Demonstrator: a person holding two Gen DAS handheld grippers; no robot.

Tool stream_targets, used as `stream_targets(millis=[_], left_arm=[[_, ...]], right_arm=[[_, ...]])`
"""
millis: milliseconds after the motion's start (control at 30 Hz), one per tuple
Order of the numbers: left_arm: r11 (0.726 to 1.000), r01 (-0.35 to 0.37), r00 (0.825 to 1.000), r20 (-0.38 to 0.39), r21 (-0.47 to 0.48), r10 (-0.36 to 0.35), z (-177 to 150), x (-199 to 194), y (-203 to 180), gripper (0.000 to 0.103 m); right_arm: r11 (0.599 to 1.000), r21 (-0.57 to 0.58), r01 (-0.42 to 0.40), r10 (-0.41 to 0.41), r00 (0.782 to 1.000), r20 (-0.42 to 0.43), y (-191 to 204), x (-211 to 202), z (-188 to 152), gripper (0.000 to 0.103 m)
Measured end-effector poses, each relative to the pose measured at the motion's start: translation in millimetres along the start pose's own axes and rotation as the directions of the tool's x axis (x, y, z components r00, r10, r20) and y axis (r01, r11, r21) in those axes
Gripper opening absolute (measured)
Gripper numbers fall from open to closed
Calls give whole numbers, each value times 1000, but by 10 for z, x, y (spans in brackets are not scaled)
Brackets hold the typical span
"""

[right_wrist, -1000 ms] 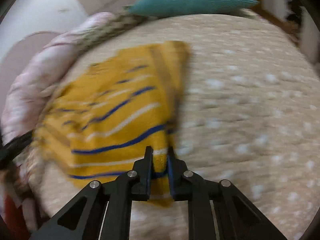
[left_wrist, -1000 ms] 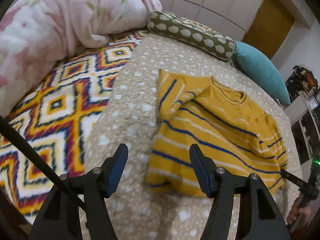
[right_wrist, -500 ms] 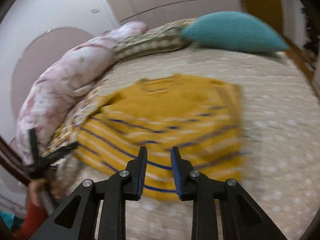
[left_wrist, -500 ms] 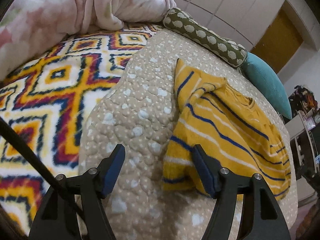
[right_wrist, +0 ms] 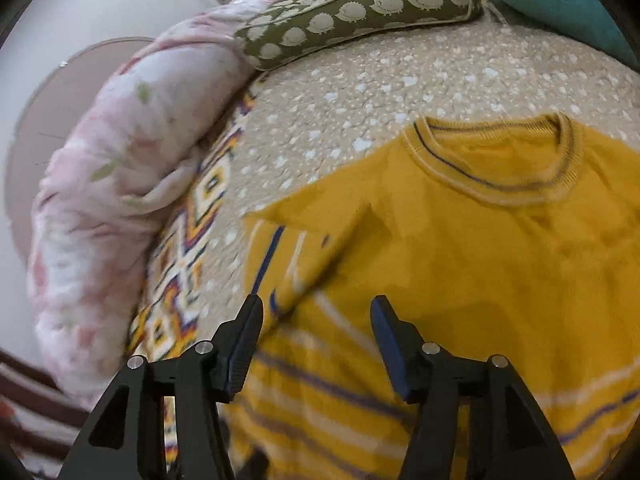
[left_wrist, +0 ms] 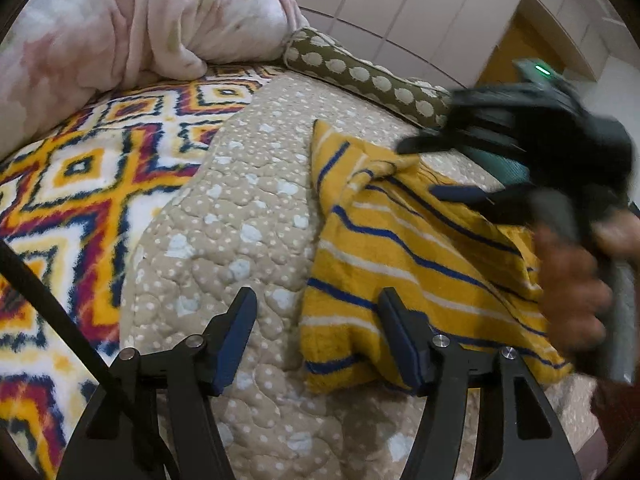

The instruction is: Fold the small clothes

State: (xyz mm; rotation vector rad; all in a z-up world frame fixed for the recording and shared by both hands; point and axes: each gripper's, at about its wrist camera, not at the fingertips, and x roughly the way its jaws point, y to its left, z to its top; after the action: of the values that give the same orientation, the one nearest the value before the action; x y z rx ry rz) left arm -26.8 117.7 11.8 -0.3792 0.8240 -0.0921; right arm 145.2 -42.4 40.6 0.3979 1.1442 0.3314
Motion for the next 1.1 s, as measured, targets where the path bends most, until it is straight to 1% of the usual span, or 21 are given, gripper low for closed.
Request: stream_targets(millis=[67,100,133,167,200,267,400,533,567,633,667,700,767,800,833,900,967,1033,1067,1100], left_arm=[[1000,3,1000,-4,5,-3,-18,-12,-23,62],[1000,7,1000,-8,8,-7,-27,-20,-35,61],[1000,11,1000,-11,8,-11,-42,-34,-39,61],[1000,19,1000,-14,8,-19,-55,-51,-42,61],[1000,28,999,-17,7,-28,-77,-76,-38,60],[999,48,999,-24,-1,-48,-93,-128,-19,59],[997,73,997,-29,-32,-73,-96,-232,70,59],[994,83,996,-32,-71,-85,-80,-288,181,59],[994,82,996,-30,-72,-85,-71,-301,192,59],[994,82,996,-21,-69,-83,-56,-331,204,59],[995,81,996,-17,-67,-82,-53,-346,212,59],[995,78,997,-15,-64,-79,-45,-355,219,59],[994,80,997,-16,-71,-81,-28,-367,244,59],[994,79,997,-16,-79,-80,-18,-371,269,59],[993,78,997,-15,-88,-79,-3,-371,295,59],[990,79,997,-13,-119,-81,24,-372,372,59],[984,95,995,-13,-153,-98,54,-360,422,59],[979,112,993,-5,-173,-115,83,-366,432,59],[978,117,993,5,-171,-118,98,-374,407,59],[980,121,993,18,-159,-120,113,-385,356,59]], right_arm=[[998,-24,50,-49,999,11,76,118,80,59],[997,-36,67,-67,998,3,96,167,107,40],[994,-58,97,-98,995,-24,137,248,147,9],[991,-73,116,-119,992,-37,169,291,170,6],[983,-105,152,-155,988,-26,255,305,188,6],[962,-196,189,-191,981,5,463,285,199,6],[923,-324,206,-210,977,26,853,320,197,6],[864,-448,229,-252,968,7,1166,569,109,6],[841,-485,237,-273,962,-2,1241,681,65,6],[815,-524,247,-299,954,-14,1307,813,-3,6],[806,-538,247,-313,949,-33,1321,907,-29,6],[803,-541,249,-323,945,-44,1318,963,-39,10],[829,-509,232,-297,954,-49,1268,928,1,14],[843,-494,215,-277,959,-55,1257,889,17,25],[864,-470,181,-239,969,-67,1223,814,60,40],[888,-438,141,-177,983,-41,1138,507,115,47],[897,-426,120,-139,990,-12,1031,218,131,49],[898,-418,139,-147,989,13,878,-10,118,49],[897,-414,156,-159,987,28,729,-148,109,49],[893,-408,193,-189,981,50,553,-270,102,49]])
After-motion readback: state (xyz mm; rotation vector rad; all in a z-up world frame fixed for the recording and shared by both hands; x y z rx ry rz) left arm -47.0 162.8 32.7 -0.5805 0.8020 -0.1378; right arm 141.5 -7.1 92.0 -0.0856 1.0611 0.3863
